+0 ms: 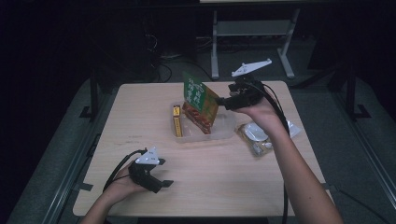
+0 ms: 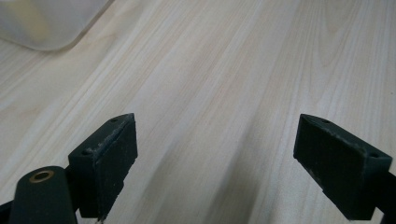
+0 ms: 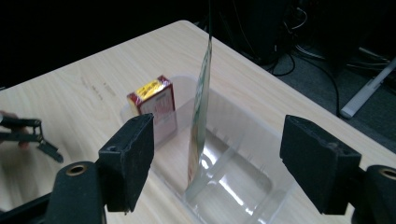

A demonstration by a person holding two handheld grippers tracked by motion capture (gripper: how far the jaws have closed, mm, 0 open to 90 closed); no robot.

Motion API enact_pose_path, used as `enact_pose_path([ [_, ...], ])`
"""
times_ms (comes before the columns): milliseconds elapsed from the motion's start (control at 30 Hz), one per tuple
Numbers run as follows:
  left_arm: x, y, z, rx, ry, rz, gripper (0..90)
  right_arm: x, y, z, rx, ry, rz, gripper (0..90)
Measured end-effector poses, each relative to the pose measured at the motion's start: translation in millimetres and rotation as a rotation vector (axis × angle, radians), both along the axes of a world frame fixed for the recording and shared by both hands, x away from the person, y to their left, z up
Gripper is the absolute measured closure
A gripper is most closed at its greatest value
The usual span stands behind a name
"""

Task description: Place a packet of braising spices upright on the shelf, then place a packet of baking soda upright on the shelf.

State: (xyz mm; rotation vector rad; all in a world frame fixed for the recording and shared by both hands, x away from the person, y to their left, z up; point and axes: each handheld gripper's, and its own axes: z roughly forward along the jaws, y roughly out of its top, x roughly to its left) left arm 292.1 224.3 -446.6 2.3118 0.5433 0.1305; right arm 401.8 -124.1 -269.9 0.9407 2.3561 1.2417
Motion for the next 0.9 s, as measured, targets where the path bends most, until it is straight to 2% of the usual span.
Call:
enact_pose_path([
  [200,1.3,2.6,1.0,0.005,-0.01,0.01,13.3,-12.8,-17.0,-16.5,0.007,-0.01,0.0,25.9],
  [267,0.1,2.1,0.6,-0.005,-0.011,0.02,13.3,-17.7,-22.1,-24.5,0.002,-0.016,-0.005,25.9],
  [367,-1.0,2.2,0.8,0.01,-0.024,0.012,13.4,-23.9,-28.8,-36.4,0.005,-0.012,-0.011,26.1],
  [500,-2.4,1.6,0.3,0.009,-0.02,0.018,13.4,-30.6,-37.9,-53.7,-0.002,-0.015,-0.022,26.1],
  [700,-0.4,1.3,1.6,0.006,-0.013,0.027,13.4,-37.2,-55.8,-76.9,0.021,0.016,-0.05,28.4],
  [800,-0.7,1.2,1.2,0.013,-0.016,0.025,13.4,-37.0,-63.1,-87.4,-0.016,0.044,-0.068,29.1],
  [833,-0.5,1.4,1.3,0.022,-0.026,0.019,13.4,-37.9,-68.3,-92.7,-0.017,0.035,-0.074,32.3],
  [867,-1.4,1.1,1.1,0.023,-0.023,0.021,13.5,-37.8,-73.1,-97.6,-0.006,0.047,-0.076,34.2],
  [900,-1.8,1.0,1.0,0.025,-0.027,0.017,13.5,-37.0,-76.3,-102.5,-0.016,0.072,-0.086,37.3],
])
